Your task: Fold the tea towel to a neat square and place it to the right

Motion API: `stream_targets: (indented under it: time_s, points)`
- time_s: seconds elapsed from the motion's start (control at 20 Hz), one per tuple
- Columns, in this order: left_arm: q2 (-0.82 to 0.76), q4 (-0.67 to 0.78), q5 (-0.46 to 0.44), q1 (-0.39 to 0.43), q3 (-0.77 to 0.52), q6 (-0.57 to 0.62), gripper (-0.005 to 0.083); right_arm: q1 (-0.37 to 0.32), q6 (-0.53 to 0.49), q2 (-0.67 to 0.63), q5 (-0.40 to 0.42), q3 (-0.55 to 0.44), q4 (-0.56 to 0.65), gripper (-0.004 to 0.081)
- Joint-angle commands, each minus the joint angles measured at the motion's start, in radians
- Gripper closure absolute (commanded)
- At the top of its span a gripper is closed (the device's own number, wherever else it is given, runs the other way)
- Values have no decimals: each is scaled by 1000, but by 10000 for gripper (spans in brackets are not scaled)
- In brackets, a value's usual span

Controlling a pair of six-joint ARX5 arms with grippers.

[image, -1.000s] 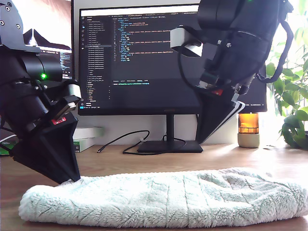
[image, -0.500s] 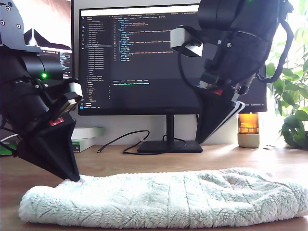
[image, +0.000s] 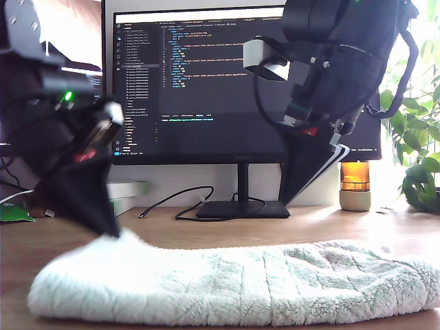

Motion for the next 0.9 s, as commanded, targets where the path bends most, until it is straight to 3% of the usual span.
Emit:
stream_targets:
  time_s: [0.0, 0.5, 0.85]
  points:
    - [10, 7, 7, -5, 1, 5, 797, 0, 16, -21, -7, -8, 5, 781]
    - [-29, -30, 72, -4, 5, 102, 797, 0, 16, -21, -7, -8, 27, 781]
    - [-49, -8, 104, 16, 6, 109, 797, 0, 16, -21, -7, -8, 64, 781]
